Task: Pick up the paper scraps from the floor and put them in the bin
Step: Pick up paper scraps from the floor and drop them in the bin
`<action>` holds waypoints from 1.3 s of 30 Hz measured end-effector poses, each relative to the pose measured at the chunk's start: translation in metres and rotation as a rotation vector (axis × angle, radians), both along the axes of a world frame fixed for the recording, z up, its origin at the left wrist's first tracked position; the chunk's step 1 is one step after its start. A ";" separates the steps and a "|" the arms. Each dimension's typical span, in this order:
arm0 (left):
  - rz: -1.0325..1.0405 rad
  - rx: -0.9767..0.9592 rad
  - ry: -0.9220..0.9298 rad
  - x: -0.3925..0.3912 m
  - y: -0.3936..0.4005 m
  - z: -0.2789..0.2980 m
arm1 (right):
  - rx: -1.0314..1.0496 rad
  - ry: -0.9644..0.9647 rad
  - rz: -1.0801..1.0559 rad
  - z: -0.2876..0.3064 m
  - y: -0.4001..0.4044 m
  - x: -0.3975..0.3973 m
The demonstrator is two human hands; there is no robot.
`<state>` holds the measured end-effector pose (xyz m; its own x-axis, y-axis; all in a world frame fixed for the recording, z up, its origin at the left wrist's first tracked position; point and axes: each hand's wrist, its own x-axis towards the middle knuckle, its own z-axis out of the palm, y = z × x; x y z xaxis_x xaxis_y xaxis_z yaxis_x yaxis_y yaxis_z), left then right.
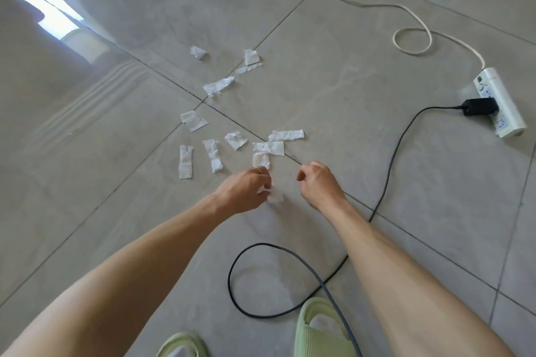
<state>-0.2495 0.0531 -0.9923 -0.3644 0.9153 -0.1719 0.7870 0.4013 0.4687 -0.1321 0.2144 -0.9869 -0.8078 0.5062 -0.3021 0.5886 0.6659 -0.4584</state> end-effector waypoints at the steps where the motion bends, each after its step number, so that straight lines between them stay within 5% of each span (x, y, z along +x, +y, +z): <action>1: 0.067 0.021 0.026 -0.008 -0.002 0.001 | 0.001 0.025 0.002 0.002 0.003 -0.005; 7: 0.323 0.023 0.111 -0.058 0.005 0.002 | 0.028 0.166 0.006 0.005 0.012 -0.055; 14: 0.547 -0.188 -0.058 -0.068 0.033 0.001 | 0.105 -0.012 -0.040 -0.017 0.009 -0.099; 17: 0.560 -0.252 0.016 -0.065 0.042 -0.009 | 0.088 0.023 -0.035 -0.031 0.005 -0.105; 22: 0.758 0.121 -0.192 -0.057 0.042 -0.030 | -0.029 0.241 -0.027 -0.044 0.001 -0.107; 31: 1.083 0.310 -0.201 -0.086 -0.012 0.002 | -0.228 0.336 0.049 -0.029 -0.027 -0.135; 35: 1.067 0.131 -0.225 -0.107 -0.061 0.005 | -0.356 0.239 0.218 -0.018 -0.064 -0.150; 39: 0.902 -0.045 -0.185 -0.116 -0.082 -0.008 | -0.179 0.086 0.370 -0.029 -0.092 -0.163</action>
